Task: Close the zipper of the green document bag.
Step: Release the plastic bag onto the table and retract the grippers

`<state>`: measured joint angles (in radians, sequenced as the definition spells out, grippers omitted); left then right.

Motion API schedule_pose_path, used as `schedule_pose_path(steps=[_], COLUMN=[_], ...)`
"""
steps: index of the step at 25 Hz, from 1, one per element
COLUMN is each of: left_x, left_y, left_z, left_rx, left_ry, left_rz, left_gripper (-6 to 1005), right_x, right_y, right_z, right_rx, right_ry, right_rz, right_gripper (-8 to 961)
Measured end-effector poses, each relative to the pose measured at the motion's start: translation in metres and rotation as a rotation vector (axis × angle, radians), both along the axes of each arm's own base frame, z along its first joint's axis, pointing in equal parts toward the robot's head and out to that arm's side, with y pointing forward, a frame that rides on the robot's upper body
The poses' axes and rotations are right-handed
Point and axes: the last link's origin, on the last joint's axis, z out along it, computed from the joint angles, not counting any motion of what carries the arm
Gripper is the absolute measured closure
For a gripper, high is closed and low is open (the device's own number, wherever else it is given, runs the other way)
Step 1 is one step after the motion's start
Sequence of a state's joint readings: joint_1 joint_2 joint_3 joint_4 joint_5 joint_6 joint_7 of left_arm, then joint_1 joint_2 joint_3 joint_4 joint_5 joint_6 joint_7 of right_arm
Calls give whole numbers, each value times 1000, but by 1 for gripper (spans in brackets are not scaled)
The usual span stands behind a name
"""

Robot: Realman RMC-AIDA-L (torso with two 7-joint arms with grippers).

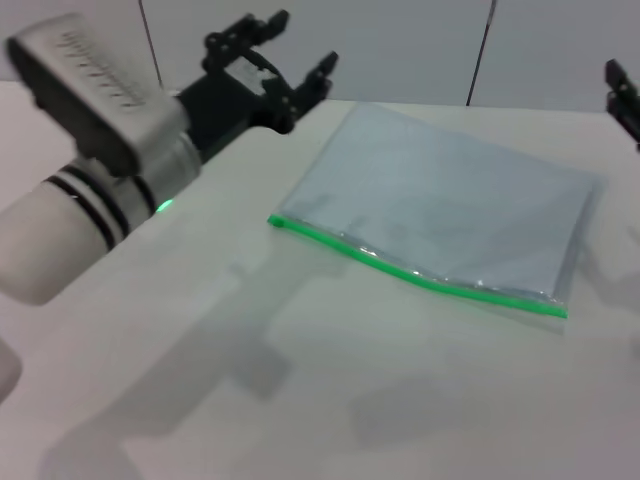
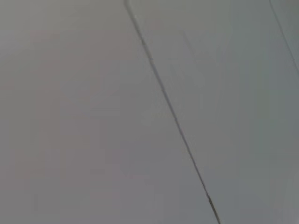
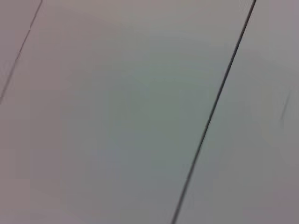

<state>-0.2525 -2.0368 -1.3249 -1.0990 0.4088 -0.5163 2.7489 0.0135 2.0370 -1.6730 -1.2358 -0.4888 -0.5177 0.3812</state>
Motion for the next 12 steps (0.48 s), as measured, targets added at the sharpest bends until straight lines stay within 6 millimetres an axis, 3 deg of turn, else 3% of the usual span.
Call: schedule_pose_path(steps=[8, 12], left_x=[-31, -44], left_y=[-2, 0], left_z=[3, 0], left_rx=[33, 30], left_ry=[-178, -239], left_rz=[18, 32], left_gripper=[348, 351], right_x=[4, 13], right_y=[9, 18], right_z=[-27, -38], right_rx=[102, 132], right_ry=[72, 148], right_rz=[86, 19], right_gripper=[265, 264])
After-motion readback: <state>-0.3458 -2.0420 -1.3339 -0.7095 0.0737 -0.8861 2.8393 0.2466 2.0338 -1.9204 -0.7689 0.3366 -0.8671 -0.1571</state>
